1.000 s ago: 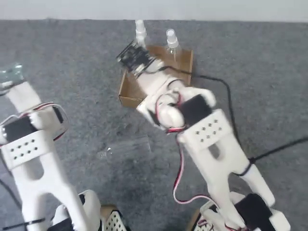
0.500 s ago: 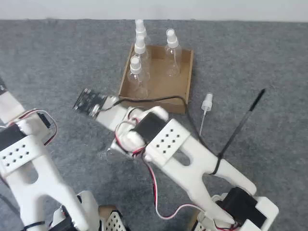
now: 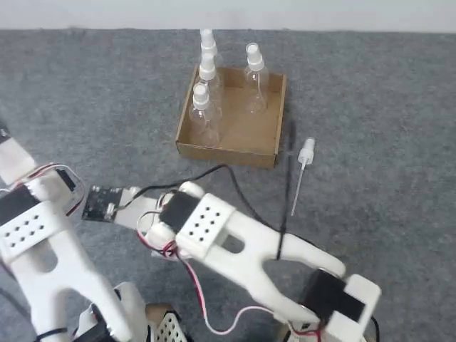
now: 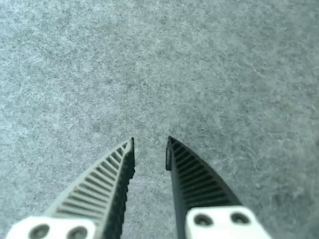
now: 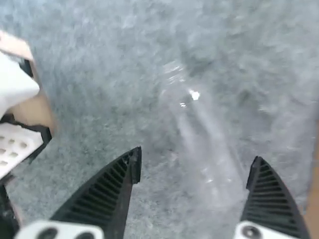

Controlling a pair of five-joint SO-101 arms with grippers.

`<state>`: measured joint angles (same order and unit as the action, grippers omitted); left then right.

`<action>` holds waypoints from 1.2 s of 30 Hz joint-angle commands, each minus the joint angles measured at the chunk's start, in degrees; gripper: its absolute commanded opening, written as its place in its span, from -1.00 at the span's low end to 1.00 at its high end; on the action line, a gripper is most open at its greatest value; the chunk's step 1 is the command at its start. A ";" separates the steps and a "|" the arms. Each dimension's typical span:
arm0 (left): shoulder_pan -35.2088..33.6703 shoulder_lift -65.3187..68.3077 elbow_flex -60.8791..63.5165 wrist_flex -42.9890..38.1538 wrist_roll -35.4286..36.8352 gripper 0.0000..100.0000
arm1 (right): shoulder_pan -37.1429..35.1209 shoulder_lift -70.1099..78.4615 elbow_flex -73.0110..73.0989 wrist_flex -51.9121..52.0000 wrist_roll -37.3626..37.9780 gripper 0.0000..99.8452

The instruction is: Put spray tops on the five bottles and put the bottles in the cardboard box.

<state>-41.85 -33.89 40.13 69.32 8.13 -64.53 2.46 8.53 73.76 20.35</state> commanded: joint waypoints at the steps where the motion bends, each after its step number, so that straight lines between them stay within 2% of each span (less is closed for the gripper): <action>1: -1.05 -2.20 -0.75 -1.49 0.62 -0.80 | -1.27 0.22 -1.05 -0.13 1.93 -0.39; 14: -1.05 -2.02 -0.66 -1.49 0.62 -0.80 | 0.13 8.31 -1.14 -5.76 10.99 -0.39; 25: -1.05 -1.93 -0.66 -1.49 0.53 -0.80 | 3.38 9.89 -1.14 -11.21 12.75 -0.39; 36: -1.05 -1.85 -0.57 -1.49 0.44 -0.80 | 5.67 14.90 -3.60 -11.65 12.84 -0.39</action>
<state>-42.81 -33.89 40.13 69.32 8.13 -60.57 17.85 8.44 62.42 32.66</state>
